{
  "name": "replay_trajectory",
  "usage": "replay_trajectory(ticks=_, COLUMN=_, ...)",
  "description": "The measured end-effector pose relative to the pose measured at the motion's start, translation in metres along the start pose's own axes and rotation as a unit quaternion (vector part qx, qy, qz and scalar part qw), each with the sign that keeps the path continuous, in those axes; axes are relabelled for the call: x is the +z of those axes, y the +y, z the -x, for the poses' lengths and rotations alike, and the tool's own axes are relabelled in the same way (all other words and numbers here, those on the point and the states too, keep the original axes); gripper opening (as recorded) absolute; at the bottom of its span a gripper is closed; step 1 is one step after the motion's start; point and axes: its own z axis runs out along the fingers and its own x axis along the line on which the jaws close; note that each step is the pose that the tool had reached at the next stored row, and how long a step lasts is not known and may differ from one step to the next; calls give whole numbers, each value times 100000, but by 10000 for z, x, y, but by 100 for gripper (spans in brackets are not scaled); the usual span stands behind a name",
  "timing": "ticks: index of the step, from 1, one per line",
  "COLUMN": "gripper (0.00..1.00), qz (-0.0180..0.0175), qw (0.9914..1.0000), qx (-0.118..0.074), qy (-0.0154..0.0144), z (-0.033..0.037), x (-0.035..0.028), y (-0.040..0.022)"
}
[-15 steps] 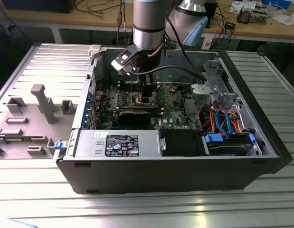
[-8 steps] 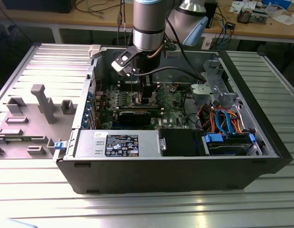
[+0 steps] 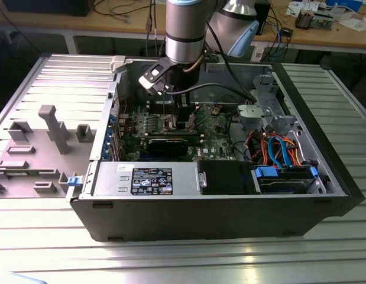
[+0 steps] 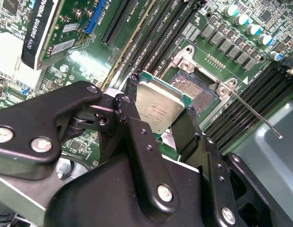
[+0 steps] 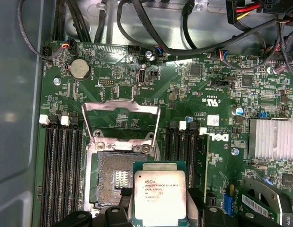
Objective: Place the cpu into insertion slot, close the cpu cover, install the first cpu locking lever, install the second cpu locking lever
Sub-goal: 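Place the cpu into insertion slot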
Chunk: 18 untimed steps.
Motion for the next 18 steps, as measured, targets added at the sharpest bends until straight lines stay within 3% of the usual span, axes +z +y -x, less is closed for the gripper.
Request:
replay_trajectory(ticks=8, gripper=54, qz=0, qw=100000, qx=-13, qy=23, z=-119, x=32, y=8)
replay_trajectory(ticks=18, gripper=54, qz=-2, qw=100000, qx=131, qy=32, z=-246, x=116, y=14)
